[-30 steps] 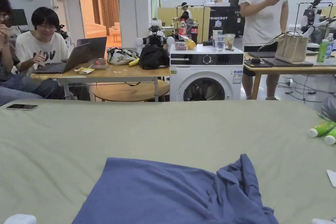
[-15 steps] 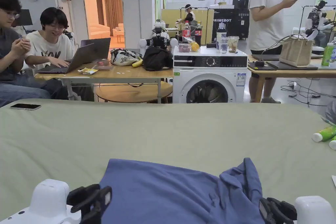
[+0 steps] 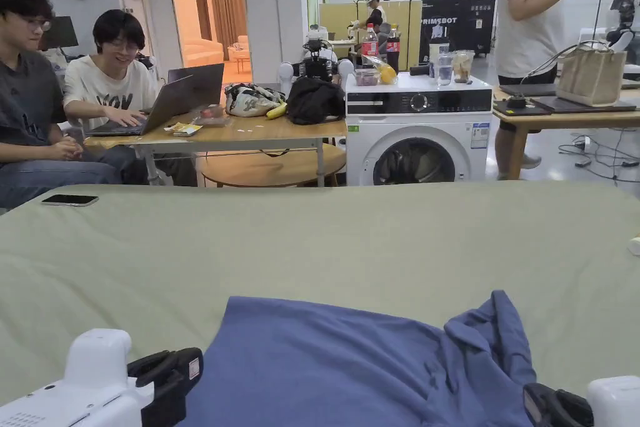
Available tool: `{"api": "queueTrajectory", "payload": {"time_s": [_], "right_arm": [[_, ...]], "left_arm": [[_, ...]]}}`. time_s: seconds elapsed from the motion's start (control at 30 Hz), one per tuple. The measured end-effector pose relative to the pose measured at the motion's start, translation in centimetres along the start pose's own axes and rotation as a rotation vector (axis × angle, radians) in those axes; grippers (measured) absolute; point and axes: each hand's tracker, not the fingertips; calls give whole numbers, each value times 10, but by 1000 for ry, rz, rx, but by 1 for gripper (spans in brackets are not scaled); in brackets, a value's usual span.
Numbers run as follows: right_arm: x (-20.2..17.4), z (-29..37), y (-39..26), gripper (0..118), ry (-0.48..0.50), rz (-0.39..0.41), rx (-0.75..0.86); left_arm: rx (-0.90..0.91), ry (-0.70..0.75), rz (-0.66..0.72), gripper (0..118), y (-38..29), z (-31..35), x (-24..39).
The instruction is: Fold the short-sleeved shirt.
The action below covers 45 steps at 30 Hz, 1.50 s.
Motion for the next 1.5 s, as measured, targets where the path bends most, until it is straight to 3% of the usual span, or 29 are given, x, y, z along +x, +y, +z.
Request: {"api": "queueTrajectory", "payload": {"time_s": [0.13,0.2,0.27,0.33,0.5,0.73,0.8,0.87,0.93,0.97,1.07,1.1,1.17,1.2,1.27,1.37,1.4,1.5], "right_arm": [[14,-13,-2,0,40,-97,-22],[23,-21,-3,0,41,-126,-28],[32,-30,-4,0,28,-147,-44],[42,-39,-3,0,19,-173,-65],[67,-57,-5,0,-14,-239,-125],[92,-80,-4,0,-68,-229,-194],[96,-85,-3,0,-81,-226,-212],[97,-92,-1,0,-90,-215,-228],[100,-104,7,0,-85,-215,-247],[102,-112,11,0,-69,-221,-264],[110,-152,37,0,-40,-249,-275],[115,-169,43,13,-24,-267,-310],[122,-203,53,79,-31,-265,-351],[126,-221,55,80,-42,-256,-397],[134,-254,52,77,-84,-246,-469],[139,-284,36,75,-67,-264,-587],[137,-287,30,68,-49,-261,-606],[128,-281,19,31,-32,-240,-606]], "left_arm": [[-32,14,-27,0,18,-49,-19],[-102,23,-40,23,35,-88,-33],[-150,43,-35,56,48,-134,-47],[-190,72,-1,64,60,-185,-66],[-370,171,108,64,71,-298,-109],[-552,218,192,62,57,-383,-140],[-552,205,174,41,50,-389,-140],[-545,188,128,34,43,-388,-131],[-540,222,87,9,37,-390,-120],[-541,231,67,4,36,-391,-118],[-559,226,16,2,37,-387,-111],[-561,226,18,2,38,-386,-109],[-575,223,1,2,40,-383,-106],[-580,219,-8,2,40,-383,-106],[-582,220,10,2,41,-383,-107],[-582,223,43,2,41,-383,-108],[-582,221,44,2,42,-384,-110],[-583,220,59,2,44,-381,-110]]}}
